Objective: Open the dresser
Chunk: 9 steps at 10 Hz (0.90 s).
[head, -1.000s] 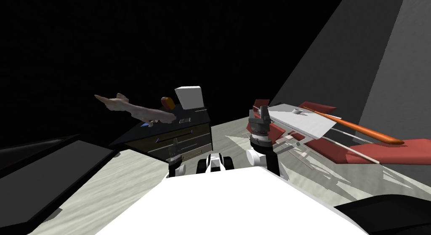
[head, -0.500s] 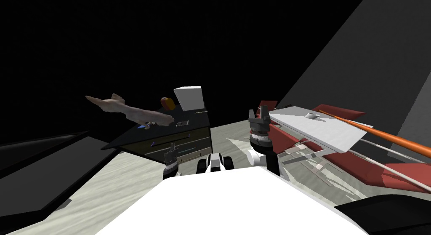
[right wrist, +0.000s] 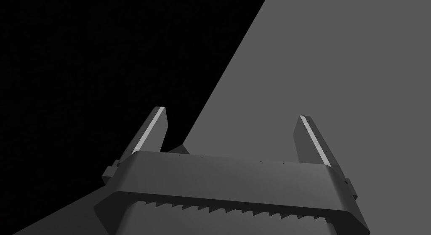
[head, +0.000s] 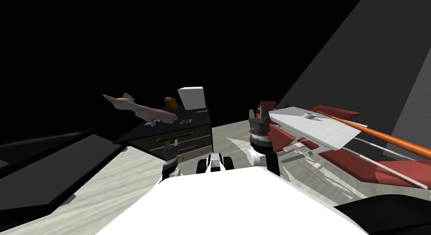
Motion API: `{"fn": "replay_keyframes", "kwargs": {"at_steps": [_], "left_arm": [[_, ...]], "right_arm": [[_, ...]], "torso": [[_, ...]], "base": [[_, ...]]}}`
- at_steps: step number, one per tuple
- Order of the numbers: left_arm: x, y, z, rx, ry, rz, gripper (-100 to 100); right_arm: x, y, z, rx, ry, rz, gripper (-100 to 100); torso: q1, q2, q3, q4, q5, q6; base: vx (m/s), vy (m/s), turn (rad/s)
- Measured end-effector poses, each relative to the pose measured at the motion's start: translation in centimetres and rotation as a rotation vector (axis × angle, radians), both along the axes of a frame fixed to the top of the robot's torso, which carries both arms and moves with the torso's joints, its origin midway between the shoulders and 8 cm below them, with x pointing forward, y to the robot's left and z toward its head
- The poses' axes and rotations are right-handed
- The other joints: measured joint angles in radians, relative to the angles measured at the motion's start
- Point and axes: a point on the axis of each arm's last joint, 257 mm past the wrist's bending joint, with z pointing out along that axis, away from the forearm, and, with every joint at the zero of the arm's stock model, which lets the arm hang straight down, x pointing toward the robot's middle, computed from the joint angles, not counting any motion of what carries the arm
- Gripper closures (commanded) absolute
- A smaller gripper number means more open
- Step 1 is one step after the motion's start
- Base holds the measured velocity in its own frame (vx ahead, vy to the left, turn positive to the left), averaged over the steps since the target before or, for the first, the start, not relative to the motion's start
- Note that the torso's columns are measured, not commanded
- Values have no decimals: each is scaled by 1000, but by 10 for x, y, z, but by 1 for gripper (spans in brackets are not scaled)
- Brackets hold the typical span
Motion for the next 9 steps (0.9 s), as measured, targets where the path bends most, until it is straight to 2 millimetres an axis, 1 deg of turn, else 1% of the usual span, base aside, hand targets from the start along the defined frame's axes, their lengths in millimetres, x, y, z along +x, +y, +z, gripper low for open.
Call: {"fn": "replay_keyframes", "kwargs": {"at_steps": [1, 5, 6, 7, 8, 9], "left_arm": [[9, 3, 3, 0, 2, -1, -100], [31, 15, 14, -2, 3, -4, -100], [32, 15, 14, -2, 4, -4, 100], [23, 13, 12, -3, 5, -3, 100], [18, 10, 4, -5, 17, -2, 100], [13, 7, 4, -2, 8, -2, 100]], "right_arm": [[0, 0, 0, 0, 0, 0, 0], [0, 0, 0, 0, 0, 0, 0], [0, 0, 0, 0, 0, 0, 0], [0, 0, 0, 0, 0, 0, 0], [0, 0, 0, 0, 0, 0, 0], [0, 0, 0, 0, 0, 0, 0]], "torso": [[0, 1, 1, 0, 0, 0], [4, 4, 3, 1, 1, 0], [4, 4, 2, 1, 1, 0], [4, 3, 2, 1, 1, 0], [2, 5, 2, 3, -2, -1], [3, 5, 3, 2, 1, -1]], "base": [[-21, -34, 6], [-14, -20, 5], [18, 14, -18], [28, 24, -20], [25, 33, 3], [23, 32, -7]]}}
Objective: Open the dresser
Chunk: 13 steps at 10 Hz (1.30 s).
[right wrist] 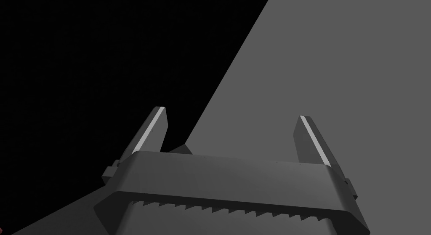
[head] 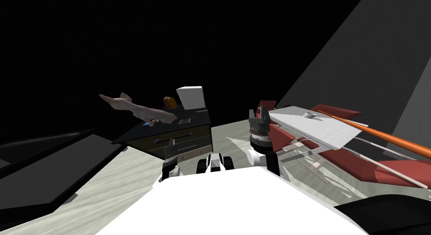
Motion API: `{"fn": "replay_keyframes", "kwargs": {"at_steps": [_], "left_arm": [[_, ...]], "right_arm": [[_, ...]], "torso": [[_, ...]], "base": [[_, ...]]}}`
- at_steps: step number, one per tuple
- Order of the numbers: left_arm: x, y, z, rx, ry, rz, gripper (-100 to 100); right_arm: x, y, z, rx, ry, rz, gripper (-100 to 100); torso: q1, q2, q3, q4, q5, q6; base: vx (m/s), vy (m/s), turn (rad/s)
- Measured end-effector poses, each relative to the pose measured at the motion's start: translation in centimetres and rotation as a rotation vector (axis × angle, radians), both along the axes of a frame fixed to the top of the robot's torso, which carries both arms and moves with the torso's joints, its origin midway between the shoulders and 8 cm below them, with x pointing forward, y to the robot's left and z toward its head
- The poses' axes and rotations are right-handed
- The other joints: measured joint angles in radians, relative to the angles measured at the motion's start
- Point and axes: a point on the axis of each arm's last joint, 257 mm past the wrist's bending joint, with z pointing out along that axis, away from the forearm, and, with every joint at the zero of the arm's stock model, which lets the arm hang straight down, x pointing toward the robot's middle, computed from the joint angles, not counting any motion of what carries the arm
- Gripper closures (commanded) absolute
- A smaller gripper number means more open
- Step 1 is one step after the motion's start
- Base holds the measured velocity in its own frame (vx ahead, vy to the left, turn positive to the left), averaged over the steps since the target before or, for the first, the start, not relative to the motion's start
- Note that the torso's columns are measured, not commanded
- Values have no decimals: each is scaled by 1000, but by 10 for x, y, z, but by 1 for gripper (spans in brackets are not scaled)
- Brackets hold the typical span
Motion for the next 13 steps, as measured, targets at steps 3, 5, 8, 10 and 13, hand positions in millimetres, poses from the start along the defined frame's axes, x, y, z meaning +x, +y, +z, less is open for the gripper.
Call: {"fn": "replay_keyframes", "kwargs": {"at_steps": [3, 5, 8, 10, 13], "left_arm": [[-15, -7, -4, 5, -13, 1, 100], [-3, 0, 3, 6, -14, -7, 100], [11, 10, 8, 0, 6, -12, 100], [17, -9, 2, -7, 24, -27, 100], [23, -44, -1, 0, 25, -66, 100]], "right_arm": [[0, 0, 0, 0, 0, 0, 0], [0, 0, 0, 0, 0, 0, 0], [0, 0, 0, 0, 0, 0, 0], [0, 0, 0, 0, 0, 0, 0], [0, 0, 0, 0, 0, 0, 0]], "torso": [[2, -3, -1, -2, 2, 0], [-1, 5, 3, 0, 1, -1], [-5, 5, 2, 4, -4, 0], [-2, -1, -2, 2, -2, 3], [0, -3, -2, -1, 0, -1]], "base": [[-30, -5, 7], [-150, -80, 37], [-155, -72, 31], [-83, 108, 240], [-56, 62, 26]]}}
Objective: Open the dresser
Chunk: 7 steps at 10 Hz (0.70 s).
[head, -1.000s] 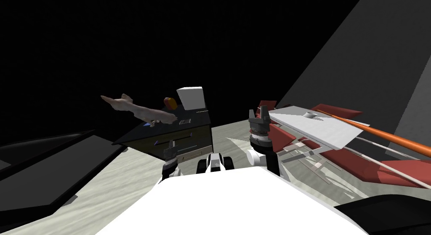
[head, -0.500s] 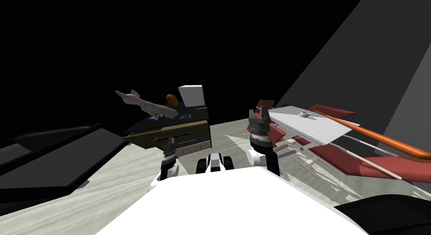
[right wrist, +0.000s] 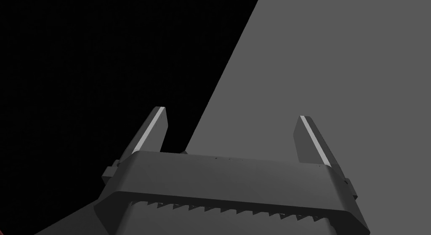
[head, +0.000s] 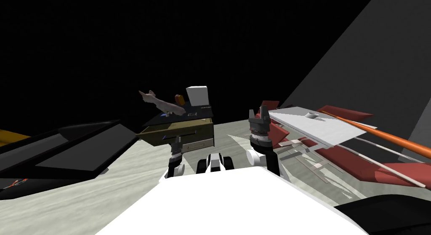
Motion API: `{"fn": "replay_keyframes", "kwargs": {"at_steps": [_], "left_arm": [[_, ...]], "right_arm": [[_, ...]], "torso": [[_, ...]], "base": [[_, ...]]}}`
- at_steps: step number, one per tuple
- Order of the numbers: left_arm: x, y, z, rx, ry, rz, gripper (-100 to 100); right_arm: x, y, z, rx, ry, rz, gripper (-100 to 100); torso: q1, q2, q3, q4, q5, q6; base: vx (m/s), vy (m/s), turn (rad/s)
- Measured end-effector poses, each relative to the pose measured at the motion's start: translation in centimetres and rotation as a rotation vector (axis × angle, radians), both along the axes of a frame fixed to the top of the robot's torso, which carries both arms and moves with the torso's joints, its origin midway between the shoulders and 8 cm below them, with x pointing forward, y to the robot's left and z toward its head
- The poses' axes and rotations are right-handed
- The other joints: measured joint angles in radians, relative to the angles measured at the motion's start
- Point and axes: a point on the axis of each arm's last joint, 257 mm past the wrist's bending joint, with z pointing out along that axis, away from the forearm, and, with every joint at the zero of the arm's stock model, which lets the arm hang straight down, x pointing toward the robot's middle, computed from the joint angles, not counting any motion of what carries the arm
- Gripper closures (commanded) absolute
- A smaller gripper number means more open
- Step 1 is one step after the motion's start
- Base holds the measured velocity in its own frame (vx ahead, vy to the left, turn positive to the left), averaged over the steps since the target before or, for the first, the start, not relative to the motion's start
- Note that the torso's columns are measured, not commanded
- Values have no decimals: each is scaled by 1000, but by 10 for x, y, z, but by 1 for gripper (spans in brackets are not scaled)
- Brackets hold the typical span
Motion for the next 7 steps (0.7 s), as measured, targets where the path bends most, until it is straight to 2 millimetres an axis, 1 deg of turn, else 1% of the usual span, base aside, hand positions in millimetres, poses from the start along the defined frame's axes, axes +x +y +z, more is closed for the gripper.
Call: {"fn": "replay_keyframes", "kwargs": {"at_steps": [1, 2, 3, 4, 5, 6, 7], "left_arm": [[1, -10, 1, -1, -1, -9, 100], [5, -26, 1, -2, -3, -26, 100], [6, -36, 1, -1, -3, -33, 100], [7, -48, 3, -1, -3, -42, 100], [6, -67, 6, -4, -2, -55, 100], [8, -76, 5, -1, -2, -65, 100], [15, -94, 8, -4, -6, -84, 100]], "right_arm": [[0, 0, 0, 0, 0, 0, 0], [0, 0, 0, 0, 0, 0, 0], [0, 0, 0, 0, 0, 0, 0], [0, 0, 0, 0, 0, 0, 0], [0, 0, 0, 0, 0, 0, 0], [0, 0, 0, 0, 0, 0, 0], [0, 0, 0, 0, 0, 0, 0]], "torso": [[0, 1, 1, 0, 0, 1], [3, 3, 2, 1, 0, 0], [1, 2, 1, 1, 0, 1], [0, 4, 2, 2, -1, 1], [-1, 6, 3, 4, -2, 1], [-1, 6, 3, 4, -2, 0], [0, 9, 4, 6, -3, 0]], "base": [[-65, 88, 208], [-37, 66, 58], [-42, 70, 78], [-61, 109, 181], [-50, 74, 45], [-100, 101, 205], [-76, 94, 86]]}}
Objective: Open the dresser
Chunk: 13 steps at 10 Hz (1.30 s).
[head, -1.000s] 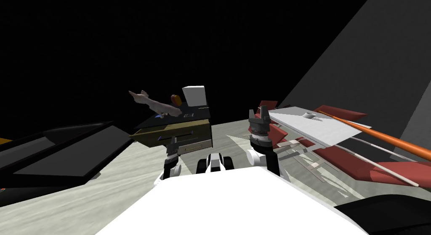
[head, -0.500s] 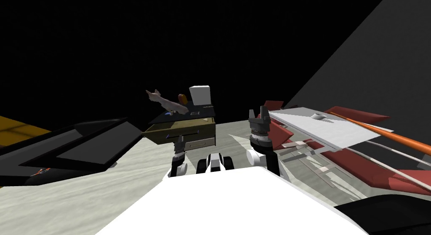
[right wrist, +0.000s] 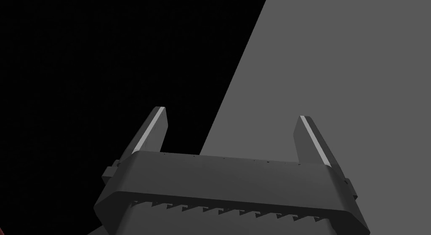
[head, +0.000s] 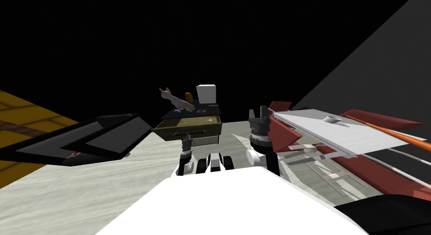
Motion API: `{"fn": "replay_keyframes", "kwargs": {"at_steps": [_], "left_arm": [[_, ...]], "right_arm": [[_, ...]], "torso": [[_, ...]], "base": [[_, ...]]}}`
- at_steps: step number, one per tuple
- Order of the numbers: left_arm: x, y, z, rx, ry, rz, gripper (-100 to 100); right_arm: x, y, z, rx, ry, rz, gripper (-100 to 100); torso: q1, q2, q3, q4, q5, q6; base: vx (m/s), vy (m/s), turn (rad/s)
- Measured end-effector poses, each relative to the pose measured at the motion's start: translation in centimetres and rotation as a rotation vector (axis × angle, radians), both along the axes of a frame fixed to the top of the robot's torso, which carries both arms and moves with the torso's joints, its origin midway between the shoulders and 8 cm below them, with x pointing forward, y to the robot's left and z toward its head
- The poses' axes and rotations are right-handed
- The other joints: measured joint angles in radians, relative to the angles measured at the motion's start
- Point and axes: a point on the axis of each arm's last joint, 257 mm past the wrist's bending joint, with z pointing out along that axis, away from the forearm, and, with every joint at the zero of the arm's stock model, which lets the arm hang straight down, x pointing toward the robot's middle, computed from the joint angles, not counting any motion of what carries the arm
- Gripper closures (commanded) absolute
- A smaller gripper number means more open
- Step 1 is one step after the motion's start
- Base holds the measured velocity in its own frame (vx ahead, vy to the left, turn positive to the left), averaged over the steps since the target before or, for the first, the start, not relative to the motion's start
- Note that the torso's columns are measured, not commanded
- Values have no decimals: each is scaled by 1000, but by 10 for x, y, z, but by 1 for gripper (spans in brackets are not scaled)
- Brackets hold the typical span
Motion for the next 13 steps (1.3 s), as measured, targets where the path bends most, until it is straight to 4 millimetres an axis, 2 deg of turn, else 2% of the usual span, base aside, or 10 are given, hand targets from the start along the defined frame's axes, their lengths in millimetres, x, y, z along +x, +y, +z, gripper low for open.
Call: {"fn": "replay_keyframes", "kwargs": {"at_steps": [2, 6, 7, 10, 13], "left_arm": [[-2, -28, 1, 0, -1, -23, 100], [-8, -33, 2, 2, -4, -12, 100], [-10, -33, 2, 3, -3, -7, -100], [11, -37, 16, 0, -9, -14, -100], [35, -40, 29, -2, -1, -23, -100]], "right_arm": [[0, 0, 0, 0, 0, 0, 0], [0, 0, 0, 0, 0, 0, 0], [0, 0, 0, 0, 0, 0, 0], [0, 0, 0, 0, 0, 0, 0], [0, 0, 0, 0, 0, 0, 0]], "torso": [[-1, 0, 0, 2, -1, -1], [-4, 3, 2, 0, 1, 2], [-5, 1, 0, 1, -1, 2], [1, -18, -10, -9, 4, 3], [0, -3, -1, -3, 2, 1]], "base": [[-37, 59, 68], [-195, 5, -37], [-146, 4, 33], [-46, -1, 28], [-62, 6, 27]]}}
